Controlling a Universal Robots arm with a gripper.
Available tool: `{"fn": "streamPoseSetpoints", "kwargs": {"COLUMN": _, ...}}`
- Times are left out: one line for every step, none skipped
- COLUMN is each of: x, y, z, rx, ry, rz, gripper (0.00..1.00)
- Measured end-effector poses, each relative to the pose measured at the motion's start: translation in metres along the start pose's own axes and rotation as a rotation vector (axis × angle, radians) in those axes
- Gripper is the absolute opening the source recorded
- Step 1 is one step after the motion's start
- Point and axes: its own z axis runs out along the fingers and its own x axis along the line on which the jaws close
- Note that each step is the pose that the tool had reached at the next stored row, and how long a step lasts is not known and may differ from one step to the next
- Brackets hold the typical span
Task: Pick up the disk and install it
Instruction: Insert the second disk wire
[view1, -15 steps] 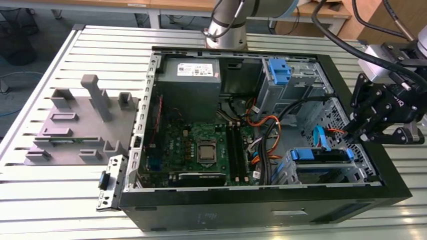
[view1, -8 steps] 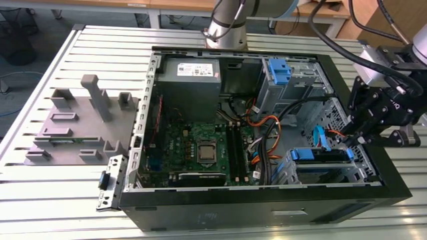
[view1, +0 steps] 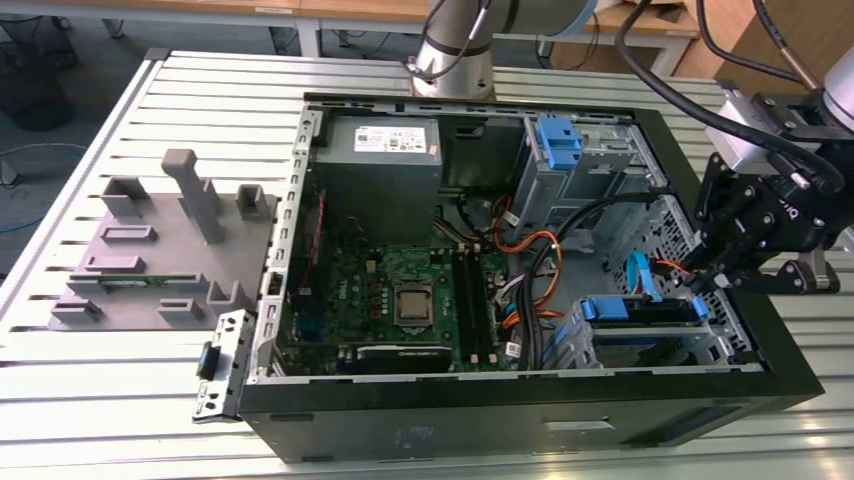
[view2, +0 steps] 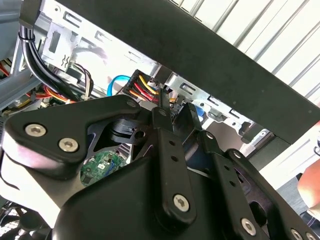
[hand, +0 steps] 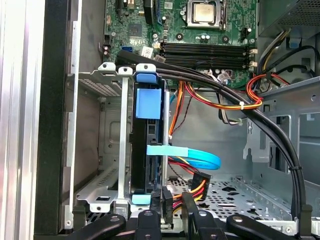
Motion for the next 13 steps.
{"fn": "streamPoseSetpoints", "kwargs": {"x": 0.0, "y": 0.0, "z": 0.0, "rx": 0.0, "ry": 0.0, "rz": 0.0, "gripper": 0.31}}
{"fn": "streamPoseSetpoints", "kwargs": {"x": 0.0, "y": 0.0, "z": 0.0, "rx": 0.0, "ry": 0.0, "rz": 0.0, "gripper": 0.31}}
{"fn": "streamPoseSetpoints", "kwargs": {"x": 0.0, "y": 0.0001, "z": 0.0001, "rx": 0.0, "ry": -0.0001, "rz": 0.0, "gripper": 0.31}}
{"fn": "streamPoseSetpoints", "kwargs": {"x": 0.0, "y": 0.0001, "z": 0.0001, "rx": 0.0, "ry": -0.0001, "rz": 0.0, "gripper": 0.31}}
{"fn": "streamPoseSetpoints", "kwargs": {"x": 0.0, "y": 0.0001, "z": 0.0, "rx": 0.0, "ry": 0.0, "rz": 0.0, "gripper": 0.29}}
{"fn": "streamPoseSetpoints", "kwargs": {"x": 0.0, "y": 0.0002, "z": 0.0, "rx": 0.0, "ry": 0.0, "rz": 0.0, "gripper": 0.23}}
{"fn": "streamPoseSetpoints", "kwargs": {"x": 0.0, "y": 0.0002, "z": 0.0, "rx": 0.0, "ry": 0.0, "rz": 0.0, "gripper": 0.23}}
{"fn": "streamPoseSetpoints", "kwargs": {"x": 0.0, "y": 0.0002, "z": 0.0, "rx": 0.0, "ry": -0.0001, "rz": 0.0, "gripper": 0.17}}
{"fn": "streamPoseSetpoints", "kwargs": {"x": 0.0, "y": 0.0002, "z": 0.0, "rx": 0.0, "ry": 0.0, "rz": 0.0, "gripper": 0.16}}
{"fn": "streamPoseSetpoints", "kwargs": {"x": 0.0, "y": 0.0002, "z": 0.0, "rx": 0.0, "ry": -0.0001, "rz": 0.0, "gripper": 0.16}}
{"fn": "streamPoseSetpoints", "kwargs": {"x": 0.0, "y": 0.0003, "z": 0.0, "rx": 0.0, "ry": -0.0001, "rz": 0.0, "gripper": 0.16}}
{"fn": "streamPoseSetpoints", "kwargs": {"x": 0.0, "y": 0.0003, "z": 0.0, "rx": 0.0, "ry": 0.0, "rz": 0.0, "gripper": 0.16}}
{"fn": "streamPoseSetpoints", "kwargs": {"x": 0.0, "y": 0.0003, "z": 0.0, "rx": 0.0, "ry": 0.0, "rz": 0.0, "gripper": 0.16}}
